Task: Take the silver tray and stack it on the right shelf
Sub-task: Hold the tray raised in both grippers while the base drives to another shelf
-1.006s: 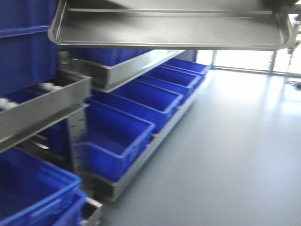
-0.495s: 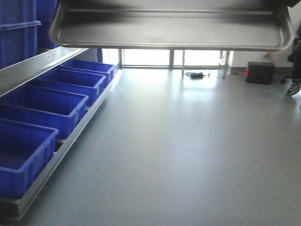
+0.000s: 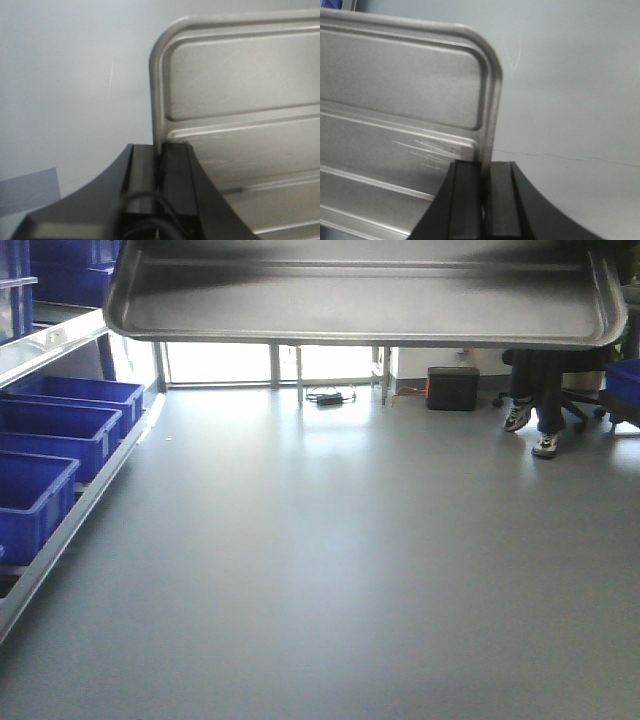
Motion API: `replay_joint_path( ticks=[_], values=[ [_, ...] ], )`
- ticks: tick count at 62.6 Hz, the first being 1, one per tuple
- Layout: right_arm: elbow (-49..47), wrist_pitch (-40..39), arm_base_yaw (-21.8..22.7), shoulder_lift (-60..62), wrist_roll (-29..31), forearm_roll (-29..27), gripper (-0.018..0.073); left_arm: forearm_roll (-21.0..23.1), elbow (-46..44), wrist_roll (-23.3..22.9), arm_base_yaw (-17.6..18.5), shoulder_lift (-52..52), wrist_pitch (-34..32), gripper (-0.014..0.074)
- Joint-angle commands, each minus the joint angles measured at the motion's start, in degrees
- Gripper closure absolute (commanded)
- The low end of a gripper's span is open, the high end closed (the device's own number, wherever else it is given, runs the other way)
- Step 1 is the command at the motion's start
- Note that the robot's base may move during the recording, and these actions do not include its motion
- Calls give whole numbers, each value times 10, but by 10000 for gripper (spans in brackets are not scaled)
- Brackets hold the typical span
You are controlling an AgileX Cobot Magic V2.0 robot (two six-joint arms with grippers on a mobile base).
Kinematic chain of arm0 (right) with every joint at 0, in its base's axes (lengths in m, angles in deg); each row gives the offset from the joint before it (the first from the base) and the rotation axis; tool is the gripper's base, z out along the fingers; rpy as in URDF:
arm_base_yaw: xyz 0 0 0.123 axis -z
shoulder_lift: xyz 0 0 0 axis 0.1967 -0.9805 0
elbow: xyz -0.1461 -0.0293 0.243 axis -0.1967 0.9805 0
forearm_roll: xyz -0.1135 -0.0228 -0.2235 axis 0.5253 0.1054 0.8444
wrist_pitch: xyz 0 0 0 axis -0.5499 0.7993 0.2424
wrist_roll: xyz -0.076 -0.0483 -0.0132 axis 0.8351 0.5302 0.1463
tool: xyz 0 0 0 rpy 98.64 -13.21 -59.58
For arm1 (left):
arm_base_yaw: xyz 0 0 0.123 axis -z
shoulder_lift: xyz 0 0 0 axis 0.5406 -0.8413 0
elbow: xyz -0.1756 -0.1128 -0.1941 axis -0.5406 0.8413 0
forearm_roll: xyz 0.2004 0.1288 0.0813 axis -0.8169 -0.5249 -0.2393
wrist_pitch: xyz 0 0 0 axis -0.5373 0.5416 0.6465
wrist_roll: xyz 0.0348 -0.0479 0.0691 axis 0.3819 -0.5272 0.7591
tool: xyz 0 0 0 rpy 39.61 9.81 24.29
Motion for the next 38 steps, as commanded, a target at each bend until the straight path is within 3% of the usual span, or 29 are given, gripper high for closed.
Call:
replay_joint_path(
  ticks=[1, 38],
  values=[
    [-23, -30, 2, 16, 8, 27, 501, -31, -17, 13, 2, 15, 1, 689],
    [-23, -30, 2, 16, 8, 27, 501, -29, -17, 13, 2, 15, 1, 689]
  ],
)
